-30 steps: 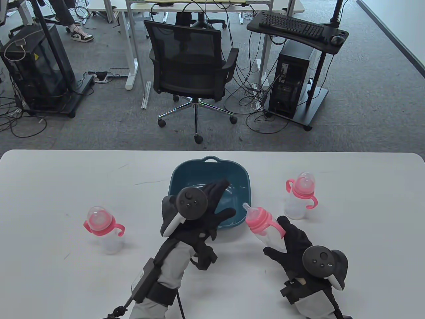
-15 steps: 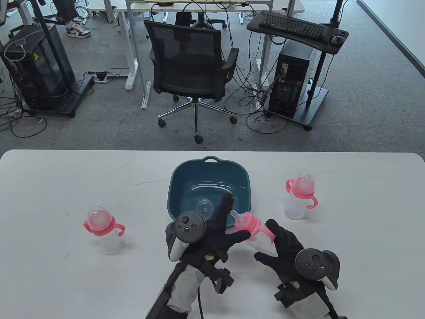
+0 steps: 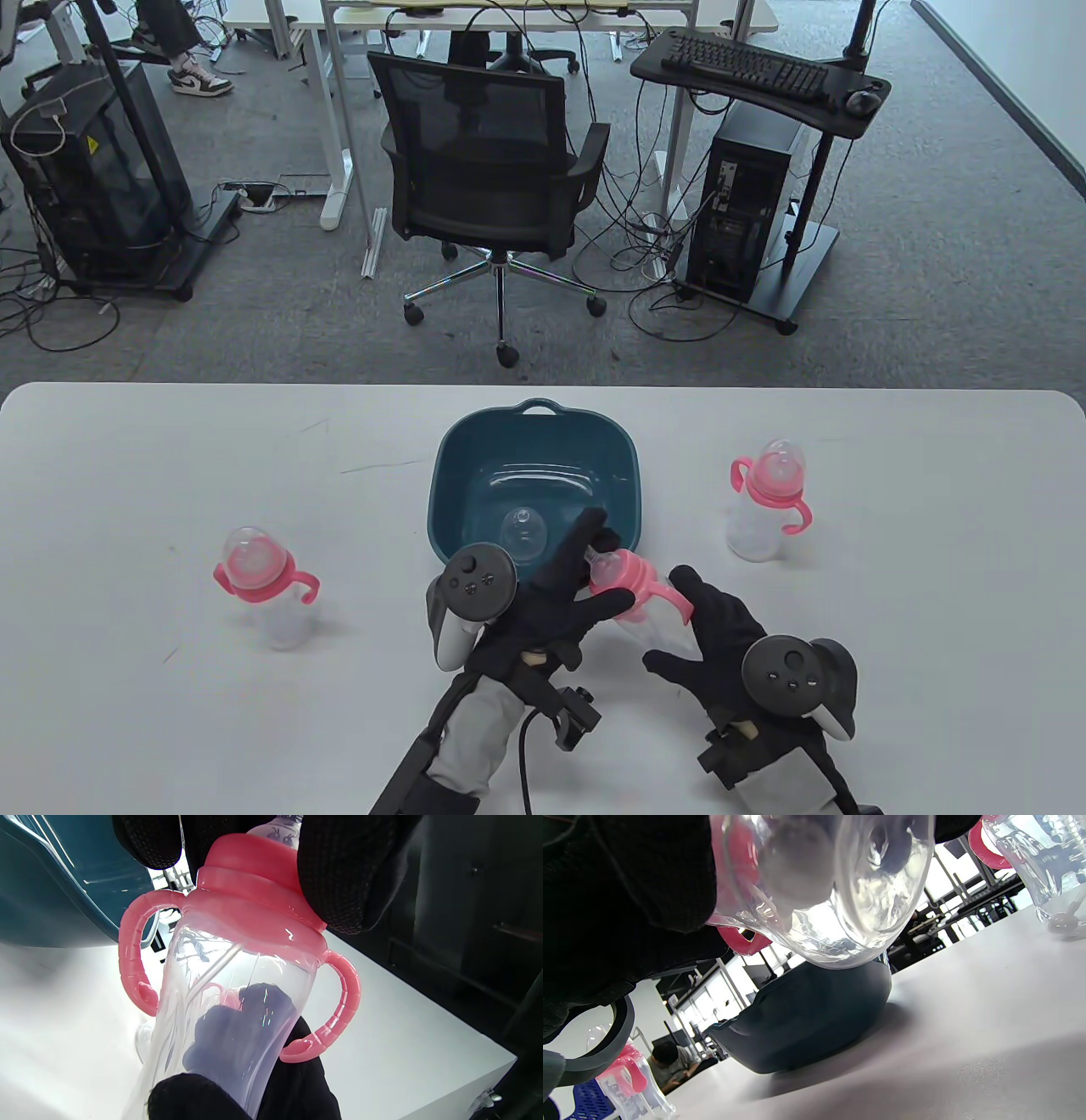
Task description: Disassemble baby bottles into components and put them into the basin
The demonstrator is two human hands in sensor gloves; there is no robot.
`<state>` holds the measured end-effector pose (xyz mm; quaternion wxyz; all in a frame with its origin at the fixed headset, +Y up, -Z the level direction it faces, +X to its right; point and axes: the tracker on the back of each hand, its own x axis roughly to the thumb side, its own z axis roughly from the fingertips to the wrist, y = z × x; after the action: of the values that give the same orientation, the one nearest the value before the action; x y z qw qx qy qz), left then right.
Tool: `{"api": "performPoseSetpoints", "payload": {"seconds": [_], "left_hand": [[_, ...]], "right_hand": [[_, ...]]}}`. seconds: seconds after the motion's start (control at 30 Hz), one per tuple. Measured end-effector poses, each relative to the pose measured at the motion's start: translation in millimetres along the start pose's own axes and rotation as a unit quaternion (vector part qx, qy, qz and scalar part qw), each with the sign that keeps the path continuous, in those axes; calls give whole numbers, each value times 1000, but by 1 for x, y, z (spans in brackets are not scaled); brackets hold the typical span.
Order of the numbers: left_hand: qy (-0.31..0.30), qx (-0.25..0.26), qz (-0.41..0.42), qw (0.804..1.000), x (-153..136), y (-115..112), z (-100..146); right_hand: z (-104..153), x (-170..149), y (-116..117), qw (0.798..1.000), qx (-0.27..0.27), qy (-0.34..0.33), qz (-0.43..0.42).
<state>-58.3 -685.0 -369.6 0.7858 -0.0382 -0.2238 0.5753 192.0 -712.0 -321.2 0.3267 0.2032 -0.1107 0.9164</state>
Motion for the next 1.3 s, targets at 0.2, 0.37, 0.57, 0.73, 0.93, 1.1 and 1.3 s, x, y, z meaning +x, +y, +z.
{"api": "performPoseSetpoints", "payload": {"seconds": [0.2, 0.37, 0.57, 0.73, 0.93, 1.1, 1.3], "left_hand": [[3, 5, 4, 1000, -2, 4, 1], [1, 16, 5, 1000, -2, 4, 2], [-2, 31, -8, 999, 2, 1, 3], [0, 68, -35, 997, 5, -4, 7], [11, 55, -31, 998, 10, -6, 7], [20, 36, -34, 999, 12, -5, 7], [4, -20, -15, 1000, 19, 3, 5]], "right_hand": [[-1, 4, 1, 1000, 6, -1, -4], [-2, 4, 2, 1000, 9, 0, -14], [-2, 2, 3, 1000, 6, 0, -25], [-2, 4, 1, 1000, -3, -1, -13], [-2, 4, -2, 1000, -7, -1, -16], [-2, 2, -4, 1000, -10, 3, -23], [0, 2, -9, 999, -17, 4, -34]]}}
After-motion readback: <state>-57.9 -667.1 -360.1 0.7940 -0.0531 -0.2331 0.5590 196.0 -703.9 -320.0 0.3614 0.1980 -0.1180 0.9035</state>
